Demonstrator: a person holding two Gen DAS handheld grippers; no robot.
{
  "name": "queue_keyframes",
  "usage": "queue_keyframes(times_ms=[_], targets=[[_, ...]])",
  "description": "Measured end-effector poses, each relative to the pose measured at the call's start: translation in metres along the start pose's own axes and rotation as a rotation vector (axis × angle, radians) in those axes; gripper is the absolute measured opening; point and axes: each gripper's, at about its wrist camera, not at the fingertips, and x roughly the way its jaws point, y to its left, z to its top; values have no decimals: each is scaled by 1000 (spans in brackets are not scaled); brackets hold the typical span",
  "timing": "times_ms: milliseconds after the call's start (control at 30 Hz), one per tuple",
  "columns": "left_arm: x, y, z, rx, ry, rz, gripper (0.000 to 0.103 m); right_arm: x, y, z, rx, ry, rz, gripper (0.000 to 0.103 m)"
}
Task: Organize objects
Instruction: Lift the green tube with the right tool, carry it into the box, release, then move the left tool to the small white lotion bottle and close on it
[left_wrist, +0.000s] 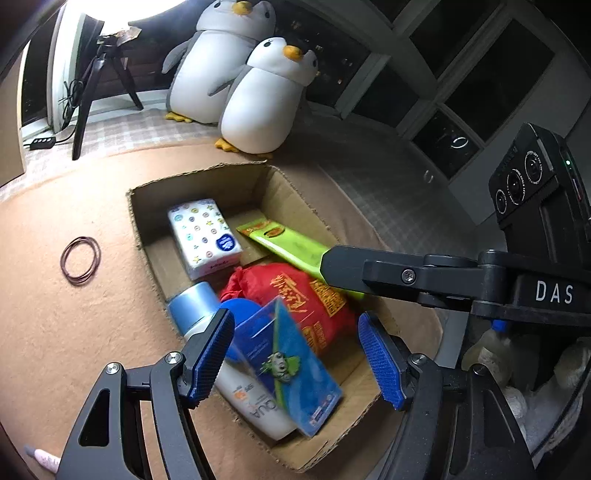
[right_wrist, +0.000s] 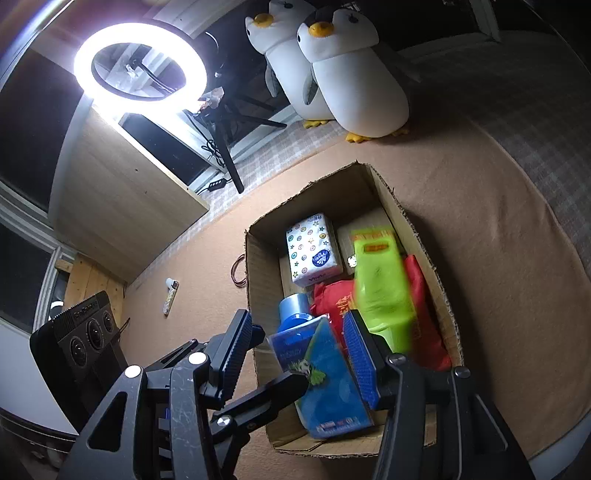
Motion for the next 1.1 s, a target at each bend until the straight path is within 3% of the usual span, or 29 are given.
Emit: queue_keyframes(times_ms=[233, 500, 867, 1000, 1100], targets=[[-25, 23, -14, -31, -7, 20, 73, 10, 13, -7, -20, 11, 14, 48], [-76, 66, -51, -92, -23, 97, 73, 31, 44, -12, -67, 45, 80, 48], [-142, 128, -107, -217, -44, 203, 73, 94, 110, 4, -163, 176, 145, 50], [-157, 144, -123, -261, -50, 225, 73, 135, 130, 20, -190, 236, 123, 50], [-169, 156, -134, -290, -55, 241, 73, 168, 139, 28, -224, 273, 49, 50]])
